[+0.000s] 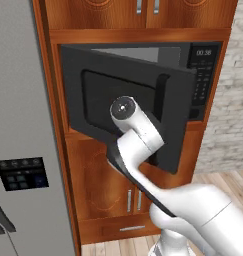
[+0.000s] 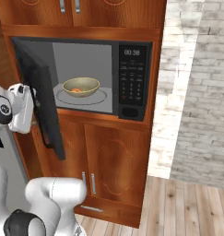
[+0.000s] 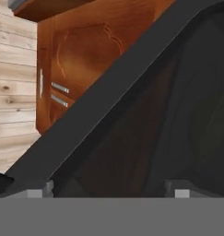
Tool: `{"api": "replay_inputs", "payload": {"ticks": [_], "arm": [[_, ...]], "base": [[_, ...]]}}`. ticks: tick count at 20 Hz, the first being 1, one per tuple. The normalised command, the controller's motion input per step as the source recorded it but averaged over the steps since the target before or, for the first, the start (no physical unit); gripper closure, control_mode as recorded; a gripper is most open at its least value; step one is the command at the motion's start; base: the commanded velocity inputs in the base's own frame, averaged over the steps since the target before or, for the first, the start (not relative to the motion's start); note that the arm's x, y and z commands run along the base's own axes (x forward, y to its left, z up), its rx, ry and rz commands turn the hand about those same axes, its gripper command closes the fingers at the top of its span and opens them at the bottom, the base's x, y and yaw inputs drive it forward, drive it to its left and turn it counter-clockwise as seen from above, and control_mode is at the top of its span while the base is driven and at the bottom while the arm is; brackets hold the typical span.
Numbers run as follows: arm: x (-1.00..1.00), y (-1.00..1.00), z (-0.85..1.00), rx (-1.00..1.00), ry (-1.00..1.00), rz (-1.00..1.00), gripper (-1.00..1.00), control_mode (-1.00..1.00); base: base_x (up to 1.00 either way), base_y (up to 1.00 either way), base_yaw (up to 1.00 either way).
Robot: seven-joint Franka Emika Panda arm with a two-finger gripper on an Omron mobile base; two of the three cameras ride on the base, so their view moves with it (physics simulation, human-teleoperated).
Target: Remove the orange from the bowl and place it on the small plate. Then place the bowl with only the shrimp in the microwave, close the door, and press the start button to microwave the shrimp.
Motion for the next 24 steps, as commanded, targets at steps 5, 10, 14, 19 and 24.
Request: {"api": "replay_inputs", "payload": {"ticks": [5, 10, 14, 19, 24], "arm": [[0.82, -0.37, 0.00, 0.02, 0.00, 0.00, -1.00, -1.00], [0.86, -0.28, 0.02, 0.01, 0.01, 0.00, -1.00, -1.00], [0.94, -0.26, 0.03, 0.03, 0.00, 0.00, -1.00, -1.00], [0.96, -0.19, 0.00, 0.05, 0.00, 0.00, -1.00, -1.00], [0.93, -0.09, 0.01, 0.04, 0.00, 0.00, -1.00, -1.00]], "base": [[0.00, 0.00, 0.00], [0.00, 0.00, 0.00], [0.00, 0.00, 0.00], [0.00, 0.00, 0.00], [0.00, 0.00, 0.00]]}}
